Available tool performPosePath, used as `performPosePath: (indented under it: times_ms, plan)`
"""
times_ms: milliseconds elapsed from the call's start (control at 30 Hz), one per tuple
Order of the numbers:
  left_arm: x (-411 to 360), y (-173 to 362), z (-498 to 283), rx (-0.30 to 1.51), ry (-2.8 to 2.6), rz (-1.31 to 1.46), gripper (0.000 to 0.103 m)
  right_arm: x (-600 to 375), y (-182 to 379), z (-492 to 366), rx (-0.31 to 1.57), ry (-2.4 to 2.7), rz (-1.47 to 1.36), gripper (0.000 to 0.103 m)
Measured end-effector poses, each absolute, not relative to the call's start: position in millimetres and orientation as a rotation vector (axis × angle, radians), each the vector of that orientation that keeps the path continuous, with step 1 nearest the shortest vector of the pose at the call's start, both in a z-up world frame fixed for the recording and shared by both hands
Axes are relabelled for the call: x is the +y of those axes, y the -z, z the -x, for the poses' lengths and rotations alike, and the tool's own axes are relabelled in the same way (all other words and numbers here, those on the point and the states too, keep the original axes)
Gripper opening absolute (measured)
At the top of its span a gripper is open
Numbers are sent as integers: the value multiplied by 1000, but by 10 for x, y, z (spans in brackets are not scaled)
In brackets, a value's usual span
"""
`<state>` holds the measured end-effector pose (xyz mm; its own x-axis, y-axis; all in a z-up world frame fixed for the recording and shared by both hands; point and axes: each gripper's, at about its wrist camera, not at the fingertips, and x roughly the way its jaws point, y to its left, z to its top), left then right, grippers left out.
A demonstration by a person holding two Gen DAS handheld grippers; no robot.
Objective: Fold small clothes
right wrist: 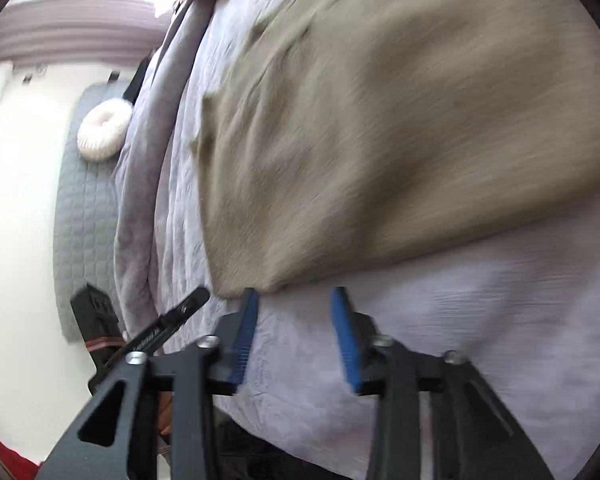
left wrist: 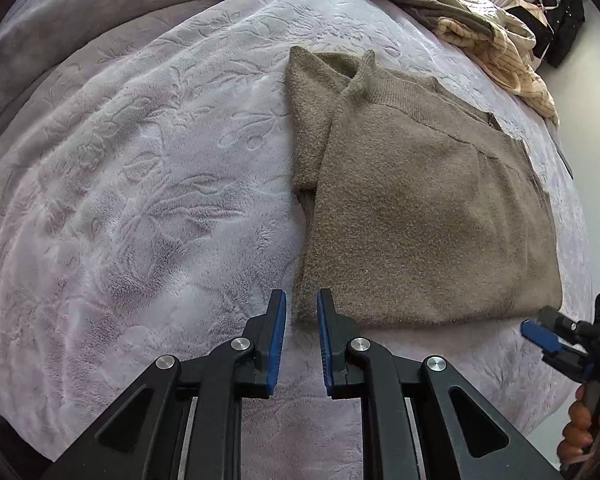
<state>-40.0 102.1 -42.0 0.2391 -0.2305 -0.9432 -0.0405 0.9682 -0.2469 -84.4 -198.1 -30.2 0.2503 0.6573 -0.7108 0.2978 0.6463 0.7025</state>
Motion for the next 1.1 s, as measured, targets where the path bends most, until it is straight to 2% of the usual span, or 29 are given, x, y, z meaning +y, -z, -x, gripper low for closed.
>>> performPosePath:
  times_ms: [100, 133, 167, 200, 233, 333, 533, 600, 633, 800, 900, 1000, 1067, 1100]
  plan:
    - [942, 400, 362, 1310, 131, 232, 18, -2671, 207, 988, 1262, -83, -965, 46]
    - [927, 401, 346, 1314, 132, 231, 24, -2887, 187, 1030, 1235, -14, -975, 46]
    - [907, 402, 325, 1318, 131, 228, 40, -3093, 149, 1077, 1202, 64, -972, 46]
    - [905, 387, 319, 1313, 120, 222, 79, -3257, 96, 1083, 1179, 123, -960, 46]
    - [900, 345, 318, 1286, 96, 214, 90, -3383, 50, 1090, 1160, 155, -942, 45]
    - [857, 292, 261, 1272, 114, 196, 90, -3611, -73, 973, 1151, 160, -800, 46]
    - [757, 371, 158, 1306, 150, 189, 90, -3808, 108, 583, 1283, 14, -633, 45]
    - [745, 410, 132, 1325, 150, 189, 90, -3784, 274, 501, 1346, -22, -629, 25]
    - [740, 432, 115, 1339, 160, 197, 90, -3786, 335, 483, 1378, -16, -616, 5]
    - [786, 429, 90, 1328, 145, 223, 90, -3754, 133, 676, 1354, -77, -517, 5]
    - [742, 536, 58, 1365, 120, 173, 90, -3812, 333, 775, 1425, -34, -493, 5]
    - [711, 526, 56, 1360, 141, 178, 89, -3875, 400, 862, 1419, 10, -503, 6]
    - [649, 470, 53, 1341, 169, 150, 89, -3862, 336, 891, 1409, 67, -487, 16]
    - [615, 454, 49, 1335, 181, 135, 89, -3845, 269, 910, 1397, 96, -463, 16]
